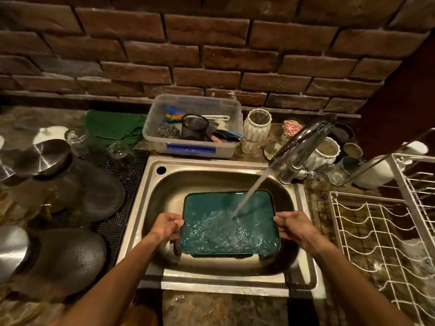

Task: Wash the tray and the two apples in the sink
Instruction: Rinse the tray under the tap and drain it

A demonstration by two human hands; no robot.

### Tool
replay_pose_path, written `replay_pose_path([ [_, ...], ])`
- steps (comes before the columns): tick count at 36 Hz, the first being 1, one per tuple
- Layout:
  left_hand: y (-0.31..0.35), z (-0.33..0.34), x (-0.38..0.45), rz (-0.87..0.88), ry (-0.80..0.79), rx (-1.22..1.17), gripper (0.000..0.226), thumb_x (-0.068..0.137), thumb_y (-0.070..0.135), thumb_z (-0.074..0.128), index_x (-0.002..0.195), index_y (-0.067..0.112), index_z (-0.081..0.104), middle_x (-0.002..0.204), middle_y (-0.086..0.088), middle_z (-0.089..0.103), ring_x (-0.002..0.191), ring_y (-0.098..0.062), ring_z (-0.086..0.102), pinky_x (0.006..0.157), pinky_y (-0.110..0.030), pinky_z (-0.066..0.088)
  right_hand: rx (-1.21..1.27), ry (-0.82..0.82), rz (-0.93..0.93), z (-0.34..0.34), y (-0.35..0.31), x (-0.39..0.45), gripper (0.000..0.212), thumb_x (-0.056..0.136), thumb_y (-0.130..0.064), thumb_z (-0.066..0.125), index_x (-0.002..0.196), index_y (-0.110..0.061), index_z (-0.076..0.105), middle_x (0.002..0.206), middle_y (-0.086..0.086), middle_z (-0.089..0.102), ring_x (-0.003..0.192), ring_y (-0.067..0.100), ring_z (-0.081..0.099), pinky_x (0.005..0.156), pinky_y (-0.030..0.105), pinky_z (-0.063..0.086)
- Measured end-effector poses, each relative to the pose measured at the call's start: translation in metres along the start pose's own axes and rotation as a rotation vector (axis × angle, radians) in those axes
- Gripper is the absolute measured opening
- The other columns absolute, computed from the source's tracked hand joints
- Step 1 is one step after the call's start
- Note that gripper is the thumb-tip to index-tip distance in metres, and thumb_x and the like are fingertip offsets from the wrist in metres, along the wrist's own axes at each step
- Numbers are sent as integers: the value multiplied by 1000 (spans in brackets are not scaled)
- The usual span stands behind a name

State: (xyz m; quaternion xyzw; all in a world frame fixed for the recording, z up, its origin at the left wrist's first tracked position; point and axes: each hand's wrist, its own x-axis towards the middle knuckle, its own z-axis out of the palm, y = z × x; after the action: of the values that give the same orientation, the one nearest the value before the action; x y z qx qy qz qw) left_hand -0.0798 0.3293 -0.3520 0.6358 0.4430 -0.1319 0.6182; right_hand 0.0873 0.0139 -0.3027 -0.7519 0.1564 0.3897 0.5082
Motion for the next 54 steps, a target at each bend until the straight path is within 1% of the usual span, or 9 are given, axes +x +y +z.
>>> replay_pose_path([
  [2, -1, 0, -4, -19, -25, 29, 48, 96, -16, 44, 59, 14, 44, 54, 1, 37, 39, -2, 38, 34, -11, 34, -42, -12, 9, -5, -3, -5, 27, 101, 2, 54, 122, 17, 60, 121, 46, 59, 105, 53, 64, 99, 58, 54],
  [8, 6, -15, -16, -86, -118, 111, 41, 98, -9, 48, 64, 13, 50, 61, -4, 44, 58, -12, 45, 45, -19, 48, -85, -40, 117, -10, 7, -5, 23, 100, 0, 57, 118, 12, 65, 70, 14, 62, 59, 18, 58, 54, 28, 58],
  [16, 35, -33, -31, -64, -75, 218, 51, 94, -15, 38, 53, 15, 41, 45, 2, 39, 42, -7, 40, 37, -14, 33, -16, -80, 247, 6, 28, 3, 19, 101, 2, 54, 111, 10, 68, 84, 21, 73, 62, 24, 71, 46, 26, 58],
  [19, 45, -39, -30, -30, -88, 168, 49, 99, -10, 44, 55, 14, 46, 44, 4, 45, 41, -6, 42, 35, -15, 33, -27, -73, 265, 11, 37, 6, 21, 102, 2, 52, 114, 10, 68, 65, 13, 67, 55, 19, 62, 52, 29, 60],
  [30, 62, -34, -19, 84, 15, -18, 11, 99, -1, 56, 106, 3, 64, 87, -11, 65, 74, -14, 64, 62, -28, 55, 159, -7, 178, 14, 29, 6, 34, 97, 8, 56, 131, 6, 61, 122, 28, 68, 108, 35, 64, 97, 46, 54],
  [33, 51, -26, -14, 76, 30, -20, 18, 99, -5, 53, 88, 5, 62, 67, -5, 60, 47, -4, 59, 39, -18, 47, 178, -2, 134, 4, 16, 2, 34, 97, 8, 56, 131, 4, 61, 117, 27, 71, 107, 34, 68, 86, 42, 57],
  [37, 31, -13, -14, 12, 12, 9, 22, 98, -5, 53, 83, 10, 59, 70, -5, 54, 60, -9, 56, 47, -22, 53, 92, -4, 109, -11, -5, -11, 23, 97, 6, 58, 117, 0, 67, 91, 16, 79, 84, 23, 70, 64, 33, 58],
  [43, 10, -1, -17, -44, -66, 101, 37, 99, -6, 50, 68, 13, 48, 67, -2, 39, 57, -13, 35, 50, -23, 31, 26, -28, 107, -26, -21, -13, 20, 94, 4, 64, 110, -4, 72, 105, 16, 76, 99, 28, 71, 77, 39, 59],
  [54, 31, -28, -22, -143, -75, 161, 41, 96, -6, 53, 61, 14, 57, 63, -4, 57, 58, -11, 56, 43, -19, 48, 60, -118, 231, -12, -3, -9, 23, 101, 12, 44, 89, 0, 60, 74, 17, 51, 59, 22, 46, 47, 30, 58],
])
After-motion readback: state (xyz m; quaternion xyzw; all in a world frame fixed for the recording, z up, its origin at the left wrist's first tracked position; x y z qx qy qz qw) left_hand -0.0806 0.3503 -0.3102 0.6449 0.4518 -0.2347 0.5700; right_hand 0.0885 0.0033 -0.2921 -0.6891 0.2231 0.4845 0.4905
